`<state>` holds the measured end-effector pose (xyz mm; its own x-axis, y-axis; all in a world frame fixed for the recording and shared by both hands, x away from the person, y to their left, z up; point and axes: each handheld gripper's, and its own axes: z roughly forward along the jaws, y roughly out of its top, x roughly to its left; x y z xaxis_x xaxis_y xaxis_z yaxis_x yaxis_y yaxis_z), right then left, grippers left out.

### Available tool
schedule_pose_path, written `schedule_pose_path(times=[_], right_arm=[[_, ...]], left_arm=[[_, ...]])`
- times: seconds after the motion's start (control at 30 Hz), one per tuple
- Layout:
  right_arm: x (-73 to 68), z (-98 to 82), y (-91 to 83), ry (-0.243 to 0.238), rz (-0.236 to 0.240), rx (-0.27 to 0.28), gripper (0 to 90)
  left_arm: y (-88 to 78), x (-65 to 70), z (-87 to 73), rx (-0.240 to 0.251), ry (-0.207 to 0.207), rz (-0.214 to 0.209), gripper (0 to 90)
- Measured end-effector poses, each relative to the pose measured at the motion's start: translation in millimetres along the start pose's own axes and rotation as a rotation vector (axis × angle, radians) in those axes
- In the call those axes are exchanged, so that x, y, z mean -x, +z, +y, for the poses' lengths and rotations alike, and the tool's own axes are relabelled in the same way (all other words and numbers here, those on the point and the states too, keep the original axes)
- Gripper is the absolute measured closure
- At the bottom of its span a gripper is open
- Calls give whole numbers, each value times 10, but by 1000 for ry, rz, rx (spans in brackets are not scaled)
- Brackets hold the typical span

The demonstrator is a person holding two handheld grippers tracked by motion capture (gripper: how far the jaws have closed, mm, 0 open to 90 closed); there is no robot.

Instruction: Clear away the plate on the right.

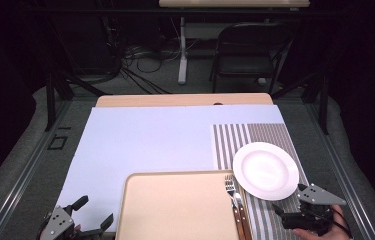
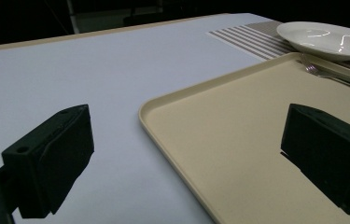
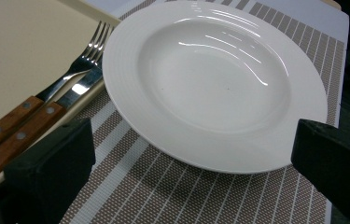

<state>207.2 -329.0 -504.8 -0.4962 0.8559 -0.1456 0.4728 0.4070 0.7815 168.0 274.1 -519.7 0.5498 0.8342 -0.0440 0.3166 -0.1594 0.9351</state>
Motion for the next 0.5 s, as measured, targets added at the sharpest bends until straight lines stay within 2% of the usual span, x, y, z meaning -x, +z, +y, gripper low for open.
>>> schedule_pose_path(times=[0.07,0.1,0.13,0.37,0.43,0.5], right_arm=[[16,13,25,-19,-4,-29,0],[27,23,40,-44,-7,-53,0],[21,19,66,-48,-9,-46,0],[3,41,186,-150,-15,-130,0],[6,60,205,-180,-31,-181,0],[8,58,255,-193,-28,-175,0]], left_arm=[[2,1,0,0,-1,0,29],[2,0,-1,0,-1,0,29],[4,2,-2,0,-6,-2,29],[21,-1,-4,-5,-1,-3,29],[21,2,-3,-8,1,-4,29],[18,5,-5,-4,0,-5,29]])
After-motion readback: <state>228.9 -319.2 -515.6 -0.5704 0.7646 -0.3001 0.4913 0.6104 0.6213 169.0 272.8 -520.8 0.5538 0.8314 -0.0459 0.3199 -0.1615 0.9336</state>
